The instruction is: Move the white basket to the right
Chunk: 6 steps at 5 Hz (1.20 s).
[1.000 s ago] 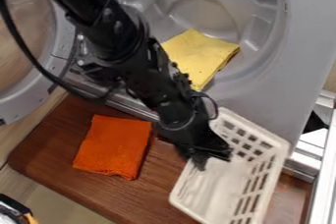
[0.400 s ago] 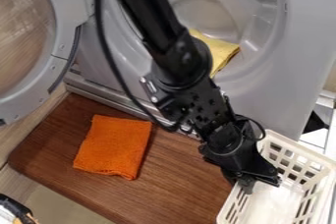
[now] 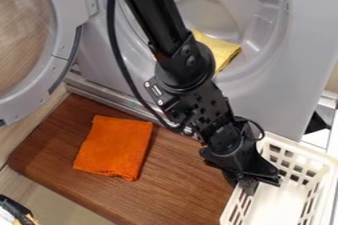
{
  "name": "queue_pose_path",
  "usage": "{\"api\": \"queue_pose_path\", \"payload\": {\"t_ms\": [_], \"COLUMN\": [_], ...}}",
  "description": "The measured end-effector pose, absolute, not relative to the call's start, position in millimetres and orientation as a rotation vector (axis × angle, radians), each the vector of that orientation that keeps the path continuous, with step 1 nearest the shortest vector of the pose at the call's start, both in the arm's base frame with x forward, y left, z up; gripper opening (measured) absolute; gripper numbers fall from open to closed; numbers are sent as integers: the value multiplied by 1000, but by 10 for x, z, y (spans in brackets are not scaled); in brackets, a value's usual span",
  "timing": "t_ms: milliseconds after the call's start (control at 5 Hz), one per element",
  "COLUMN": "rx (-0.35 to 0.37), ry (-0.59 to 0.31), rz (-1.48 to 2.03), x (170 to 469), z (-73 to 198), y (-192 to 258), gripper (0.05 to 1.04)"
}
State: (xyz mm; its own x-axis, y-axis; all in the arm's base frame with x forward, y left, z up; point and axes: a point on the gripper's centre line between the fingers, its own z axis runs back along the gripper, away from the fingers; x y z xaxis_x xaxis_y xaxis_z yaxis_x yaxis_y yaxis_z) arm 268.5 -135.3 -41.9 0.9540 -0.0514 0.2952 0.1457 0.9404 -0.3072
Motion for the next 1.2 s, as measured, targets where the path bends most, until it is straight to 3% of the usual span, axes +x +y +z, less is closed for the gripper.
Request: {"api": "queue_pose_path", "payload": {"t_ms": [200,600,800,1200], "rx": [-326,-318,-310,-277], "ry": [-263,-282,-294,-414], "rz": [-135,-189,-220,-297], "x": [2590,2578,2595,2717], "z": [-454,-328,-288,149], "y": [-1370,-1359,-1349,-1314], "gripper": [336,929,1012,1003]}}
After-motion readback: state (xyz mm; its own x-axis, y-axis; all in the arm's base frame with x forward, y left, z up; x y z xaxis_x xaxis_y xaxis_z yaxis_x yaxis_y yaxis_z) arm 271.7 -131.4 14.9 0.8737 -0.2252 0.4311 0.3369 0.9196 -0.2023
